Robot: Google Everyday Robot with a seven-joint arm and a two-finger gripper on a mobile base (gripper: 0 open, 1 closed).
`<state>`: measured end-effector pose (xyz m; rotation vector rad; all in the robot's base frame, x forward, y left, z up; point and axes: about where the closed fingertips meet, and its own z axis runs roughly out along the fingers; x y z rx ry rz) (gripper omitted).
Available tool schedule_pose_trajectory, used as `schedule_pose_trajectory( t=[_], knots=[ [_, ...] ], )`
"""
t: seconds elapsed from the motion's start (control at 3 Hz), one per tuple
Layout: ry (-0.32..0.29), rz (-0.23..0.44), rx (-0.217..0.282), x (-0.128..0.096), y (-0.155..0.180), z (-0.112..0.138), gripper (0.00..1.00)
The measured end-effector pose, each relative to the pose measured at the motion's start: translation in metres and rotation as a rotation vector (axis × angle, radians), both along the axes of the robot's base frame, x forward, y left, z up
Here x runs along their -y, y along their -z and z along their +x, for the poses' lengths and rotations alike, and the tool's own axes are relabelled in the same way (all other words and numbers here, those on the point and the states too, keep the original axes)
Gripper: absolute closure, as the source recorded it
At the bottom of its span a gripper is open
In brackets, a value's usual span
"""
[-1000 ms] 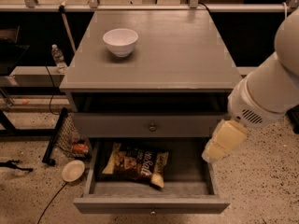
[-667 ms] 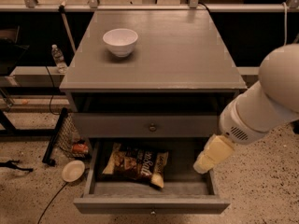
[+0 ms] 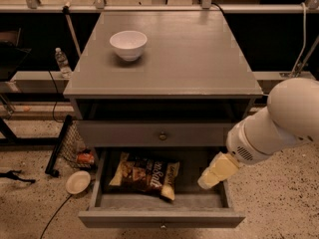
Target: Pick brown chip bag from middle drawer and place on counter
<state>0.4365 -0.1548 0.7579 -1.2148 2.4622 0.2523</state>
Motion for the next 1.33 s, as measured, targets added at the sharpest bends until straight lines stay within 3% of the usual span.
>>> schedule_pose_trajectory(
  t=[0.33,1.0,1.33],
  knots=[
    [0.022,0.024,-0.020,0.001,0.027,-0.001,0.00],
    [0.061,0.178,-0.063,-0.009,0.118,0.013,0.00],
    [0.061,0.178,-0.063,-0.009,0.118,0.013,0.00]
  ],
)
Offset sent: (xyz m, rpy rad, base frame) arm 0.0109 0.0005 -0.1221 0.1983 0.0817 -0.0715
